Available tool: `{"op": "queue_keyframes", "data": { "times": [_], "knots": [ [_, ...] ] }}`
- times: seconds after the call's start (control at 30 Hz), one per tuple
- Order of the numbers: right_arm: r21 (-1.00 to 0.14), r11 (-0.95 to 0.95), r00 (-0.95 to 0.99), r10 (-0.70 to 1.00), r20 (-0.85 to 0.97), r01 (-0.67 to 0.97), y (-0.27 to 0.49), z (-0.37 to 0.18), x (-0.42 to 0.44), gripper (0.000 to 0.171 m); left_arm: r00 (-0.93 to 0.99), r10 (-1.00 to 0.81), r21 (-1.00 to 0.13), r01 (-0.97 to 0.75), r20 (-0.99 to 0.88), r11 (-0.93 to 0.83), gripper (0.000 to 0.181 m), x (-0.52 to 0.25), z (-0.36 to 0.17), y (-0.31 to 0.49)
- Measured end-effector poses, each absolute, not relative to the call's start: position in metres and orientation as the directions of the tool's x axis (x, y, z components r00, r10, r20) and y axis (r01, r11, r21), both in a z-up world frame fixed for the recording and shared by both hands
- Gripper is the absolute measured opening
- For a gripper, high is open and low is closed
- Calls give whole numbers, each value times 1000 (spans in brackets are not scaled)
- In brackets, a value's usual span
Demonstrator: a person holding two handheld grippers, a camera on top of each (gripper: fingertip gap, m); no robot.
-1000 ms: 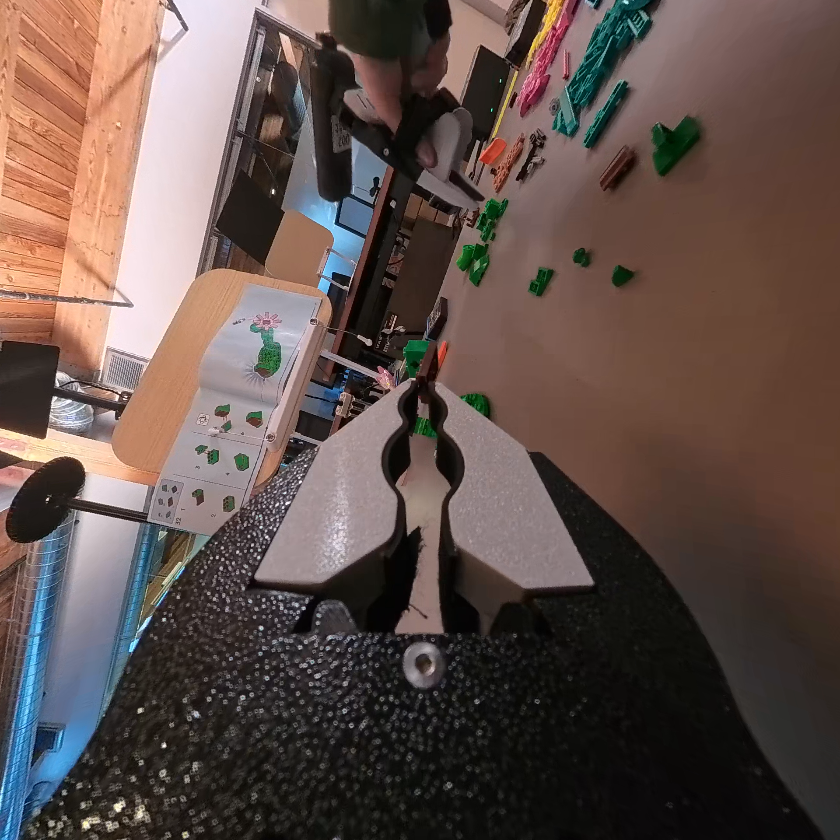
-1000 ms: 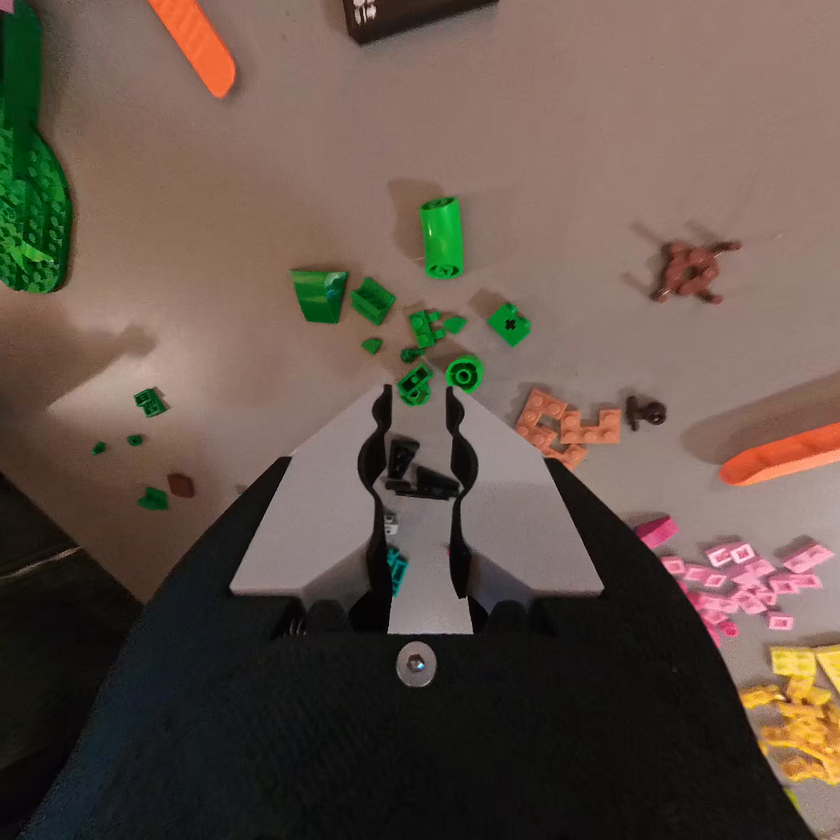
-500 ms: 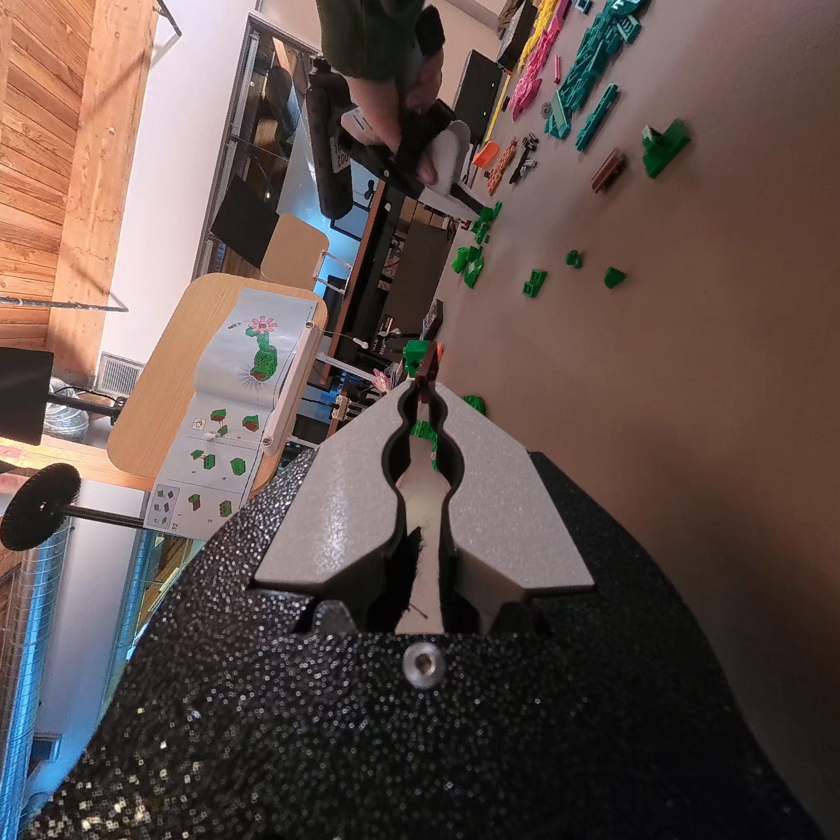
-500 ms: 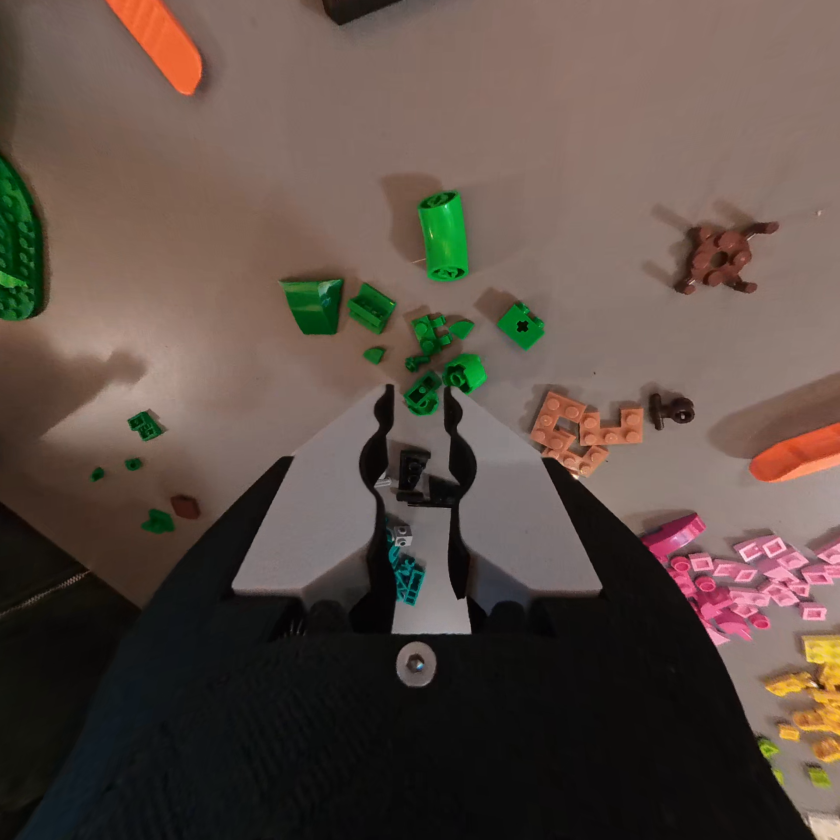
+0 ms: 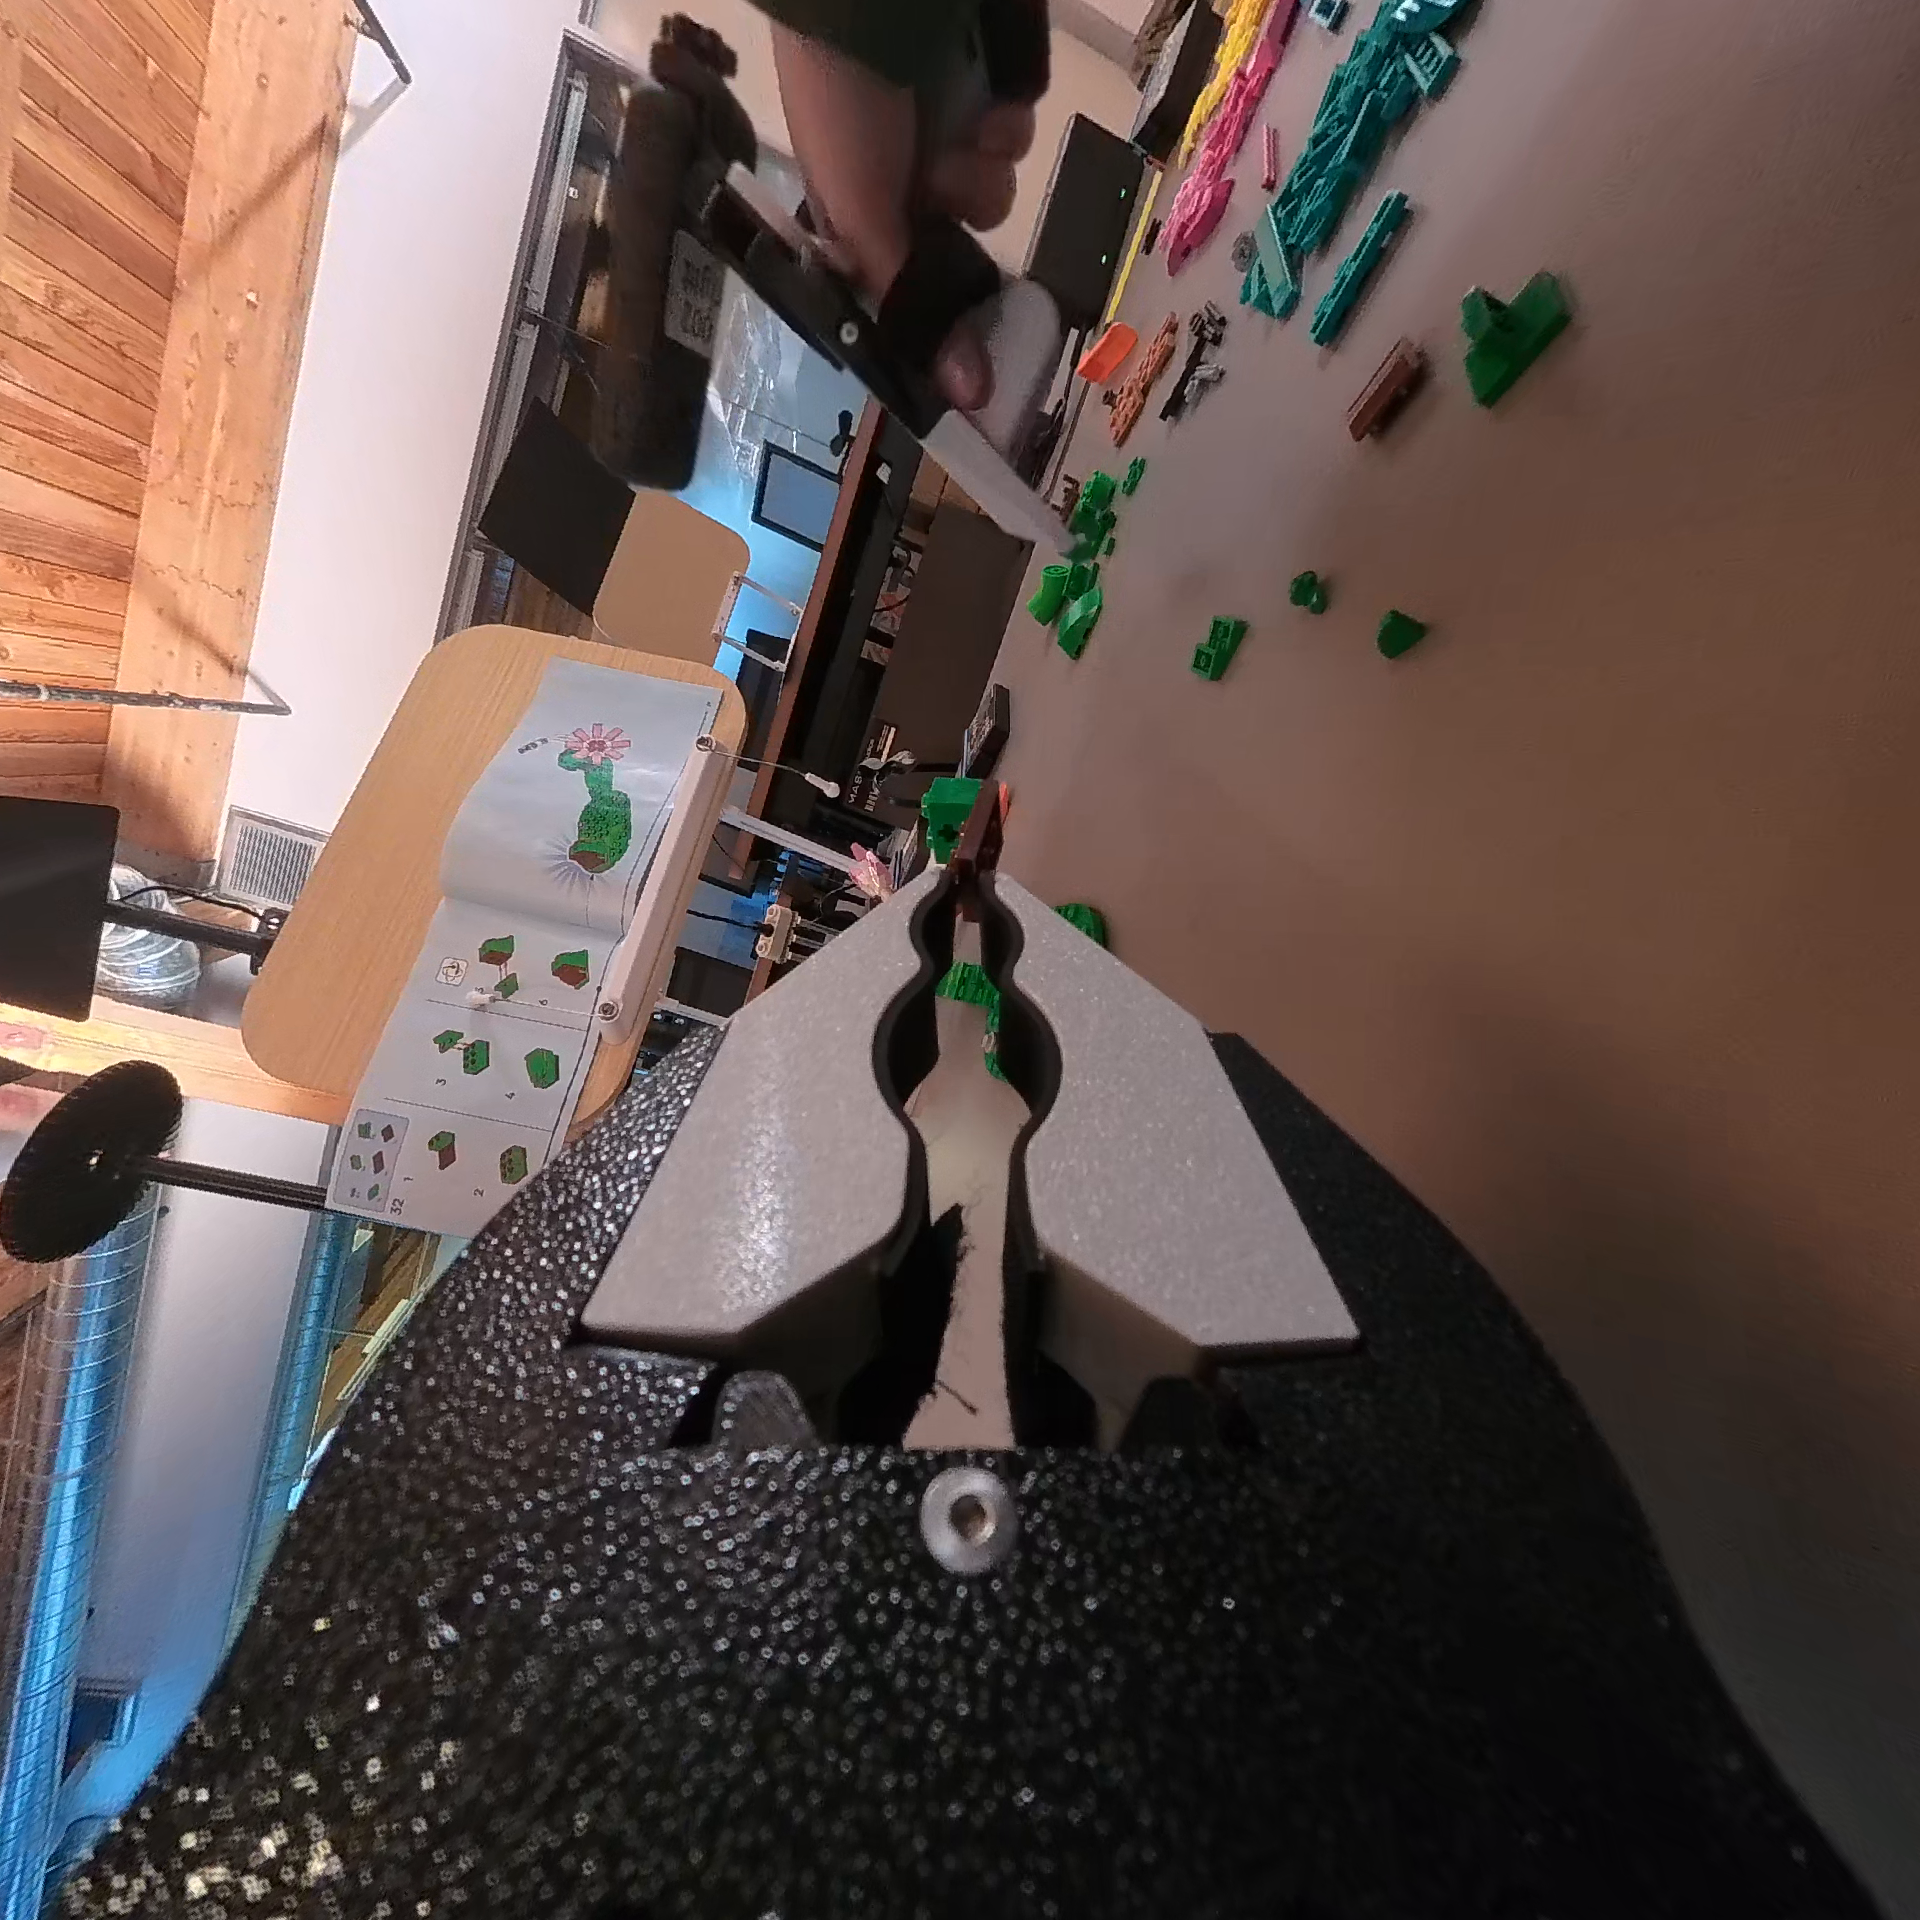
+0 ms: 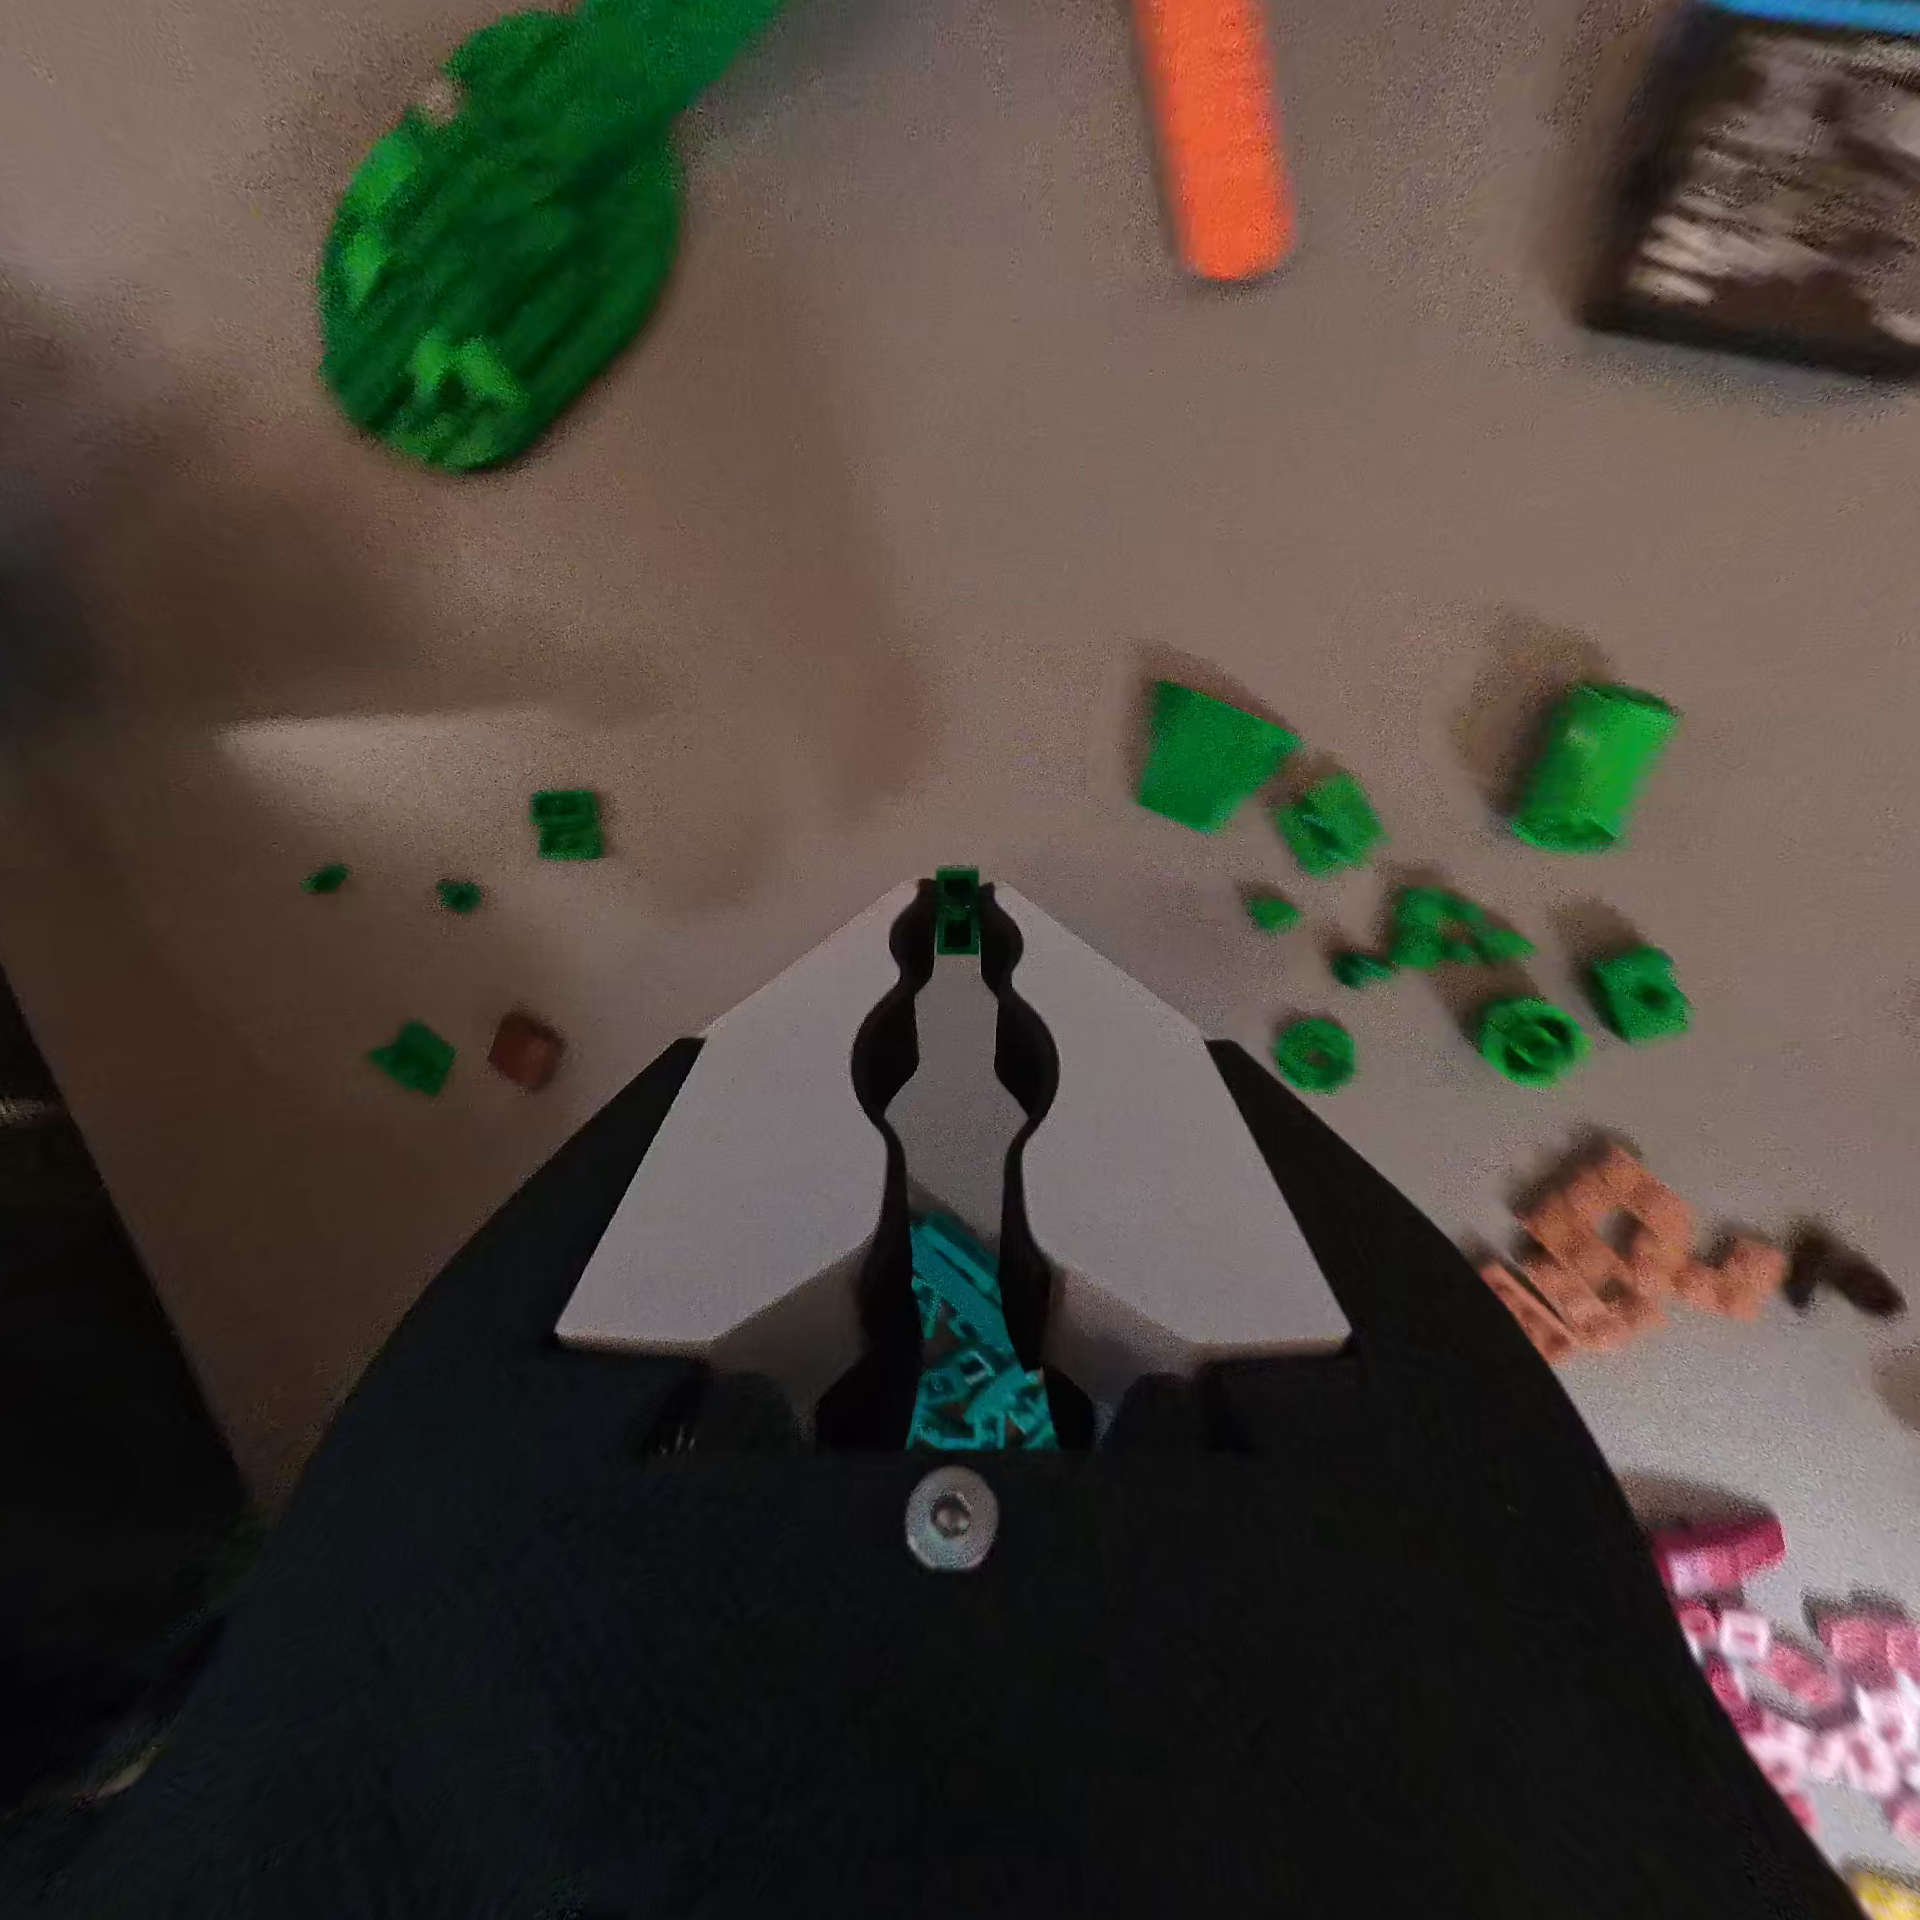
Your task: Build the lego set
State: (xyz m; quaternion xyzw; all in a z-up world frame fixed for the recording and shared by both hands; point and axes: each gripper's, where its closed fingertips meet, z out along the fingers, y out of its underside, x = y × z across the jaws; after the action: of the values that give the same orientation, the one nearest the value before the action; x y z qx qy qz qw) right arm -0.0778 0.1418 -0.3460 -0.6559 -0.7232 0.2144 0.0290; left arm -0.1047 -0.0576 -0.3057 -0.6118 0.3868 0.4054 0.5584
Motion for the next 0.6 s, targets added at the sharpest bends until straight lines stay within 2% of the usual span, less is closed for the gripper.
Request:
{"op": "queue_keyframes", "data": {
  "times": [0.17, 0.27, 0.43, 0.6],
  "knots": [
    [-498, 331, -474, 859, -193, 802, 53, -342, -84, 6, 372, -19, -370, -926, -928, -78, 1, -105, -306, -58],
    [-564, 547, -727, 672, -144, 618, -13, -341, -69, 6, 372, -13, -370, -925, -928, -87, 1, -106, -305, -58],
    [-526, 774, -911, 412, -6, 353, -77, -356, -43, 6, 378, 7, -376, -921, -926, -102, 1, -110, -303, -58],
    [-456, 833, -926, 374, 50, 312, -81, -367, -39, 6, 377, 5, -375, -921, -926, -101, 1, -110, -303, -58]
  ]
}}
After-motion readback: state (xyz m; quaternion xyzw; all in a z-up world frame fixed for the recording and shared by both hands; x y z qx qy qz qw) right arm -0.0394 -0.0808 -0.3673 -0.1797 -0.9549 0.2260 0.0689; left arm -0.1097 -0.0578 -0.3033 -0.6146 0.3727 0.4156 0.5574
